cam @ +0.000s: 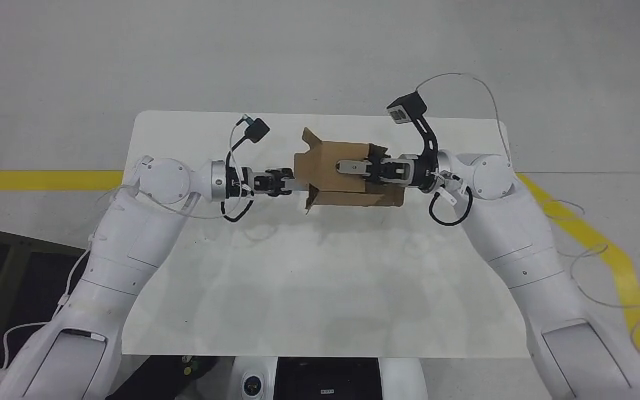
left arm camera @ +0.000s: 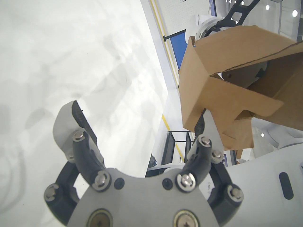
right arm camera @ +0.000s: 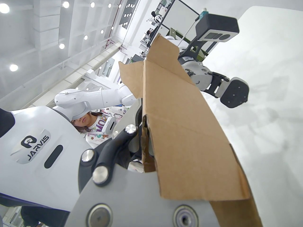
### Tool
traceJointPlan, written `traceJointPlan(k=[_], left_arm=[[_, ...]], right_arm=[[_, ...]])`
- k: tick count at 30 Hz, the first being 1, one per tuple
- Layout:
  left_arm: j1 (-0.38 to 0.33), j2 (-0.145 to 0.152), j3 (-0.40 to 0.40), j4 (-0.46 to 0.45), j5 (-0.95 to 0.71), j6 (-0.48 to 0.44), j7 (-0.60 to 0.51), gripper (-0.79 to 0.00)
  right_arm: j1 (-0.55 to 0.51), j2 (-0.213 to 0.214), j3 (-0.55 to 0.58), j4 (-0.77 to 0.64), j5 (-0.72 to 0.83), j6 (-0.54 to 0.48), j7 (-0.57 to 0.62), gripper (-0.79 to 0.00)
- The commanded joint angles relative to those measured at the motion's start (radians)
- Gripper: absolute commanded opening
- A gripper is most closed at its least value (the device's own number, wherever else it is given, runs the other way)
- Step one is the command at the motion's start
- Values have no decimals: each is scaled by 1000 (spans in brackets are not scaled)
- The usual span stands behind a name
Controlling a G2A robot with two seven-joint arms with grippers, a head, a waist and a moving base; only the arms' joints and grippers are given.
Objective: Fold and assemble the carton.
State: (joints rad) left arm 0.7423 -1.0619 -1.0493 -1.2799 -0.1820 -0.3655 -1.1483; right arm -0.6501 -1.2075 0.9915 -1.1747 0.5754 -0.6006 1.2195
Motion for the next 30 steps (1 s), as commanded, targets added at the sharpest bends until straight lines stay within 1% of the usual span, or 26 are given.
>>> traceJointPlan(k=[1,9,30], left_arm=[[3,1,-1,-8,-8,1,-7,0],[5,3,-7,-30,-31,0,-24,0],[-10,2,-15,0,-83,-3,-23,0]], right_arm=[[1,-1,-5,1,-2,-1,-1,-785],[7,-6,-25,9,-2,0,0,-785],[4,-4,-55,-14,14,27,27,-785]])
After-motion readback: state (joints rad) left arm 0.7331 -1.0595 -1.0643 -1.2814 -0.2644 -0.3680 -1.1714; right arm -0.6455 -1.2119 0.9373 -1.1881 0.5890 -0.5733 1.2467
